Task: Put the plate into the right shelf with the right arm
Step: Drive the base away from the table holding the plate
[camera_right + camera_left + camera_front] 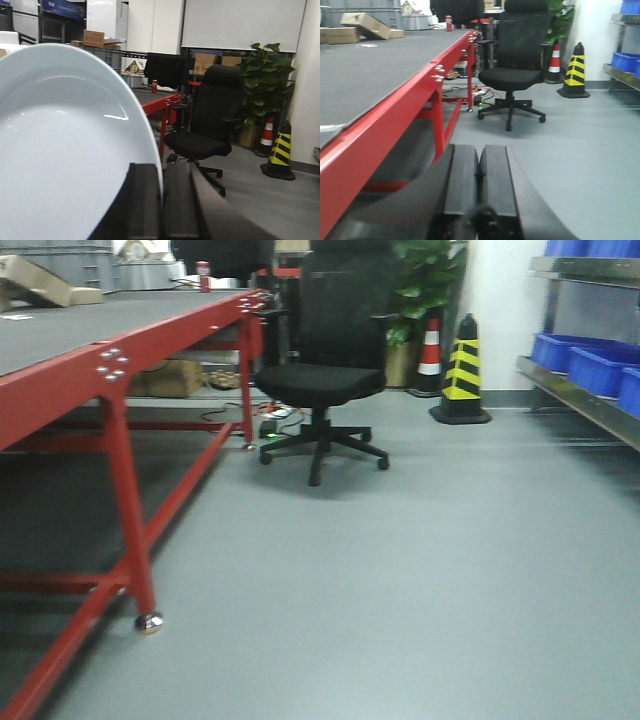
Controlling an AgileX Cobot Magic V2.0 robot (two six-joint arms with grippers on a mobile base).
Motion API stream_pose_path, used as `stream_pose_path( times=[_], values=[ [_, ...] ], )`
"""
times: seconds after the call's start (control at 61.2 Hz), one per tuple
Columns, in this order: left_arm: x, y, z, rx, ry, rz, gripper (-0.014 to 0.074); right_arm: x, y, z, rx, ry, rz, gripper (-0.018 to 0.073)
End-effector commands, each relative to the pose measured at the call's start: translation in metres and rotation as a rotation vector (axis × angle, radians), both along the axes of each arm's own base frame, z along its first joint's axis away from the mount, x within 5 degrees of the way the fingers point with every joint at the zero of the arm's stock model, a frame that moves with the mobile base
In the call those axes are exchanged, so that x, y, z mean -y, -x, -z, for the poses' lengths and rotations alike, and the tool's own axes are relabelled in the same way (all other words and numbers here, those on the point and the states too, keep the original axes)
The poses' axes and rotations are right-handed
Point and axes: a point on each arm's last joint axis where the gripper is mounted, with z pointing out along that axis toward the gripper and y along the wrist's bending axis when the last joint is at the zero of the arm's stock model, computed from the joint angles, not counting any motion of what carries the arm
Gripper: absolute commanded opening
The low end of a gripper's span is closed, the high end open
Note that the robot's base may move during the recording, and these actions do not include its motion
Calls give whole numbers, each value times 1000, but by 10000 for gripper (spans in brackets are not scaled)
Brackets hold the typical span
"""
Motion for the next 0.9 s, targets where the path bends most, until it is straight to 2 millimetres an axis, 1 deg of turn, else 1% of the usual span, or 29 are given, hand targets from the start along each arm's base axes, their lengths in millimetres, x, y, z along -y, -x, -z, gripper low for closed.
stream_pose_path(
  times=[0.0, 0.883],
  values=[
    [-1, 3, -13, 111, 14, -10, -47, -1, 3, -15, 101, -5, -12, 55],
    [-1, 3, -13, 111, 14, -10, -47, -1, 3, -15, 101, -5, -12, 55]
  ],
)
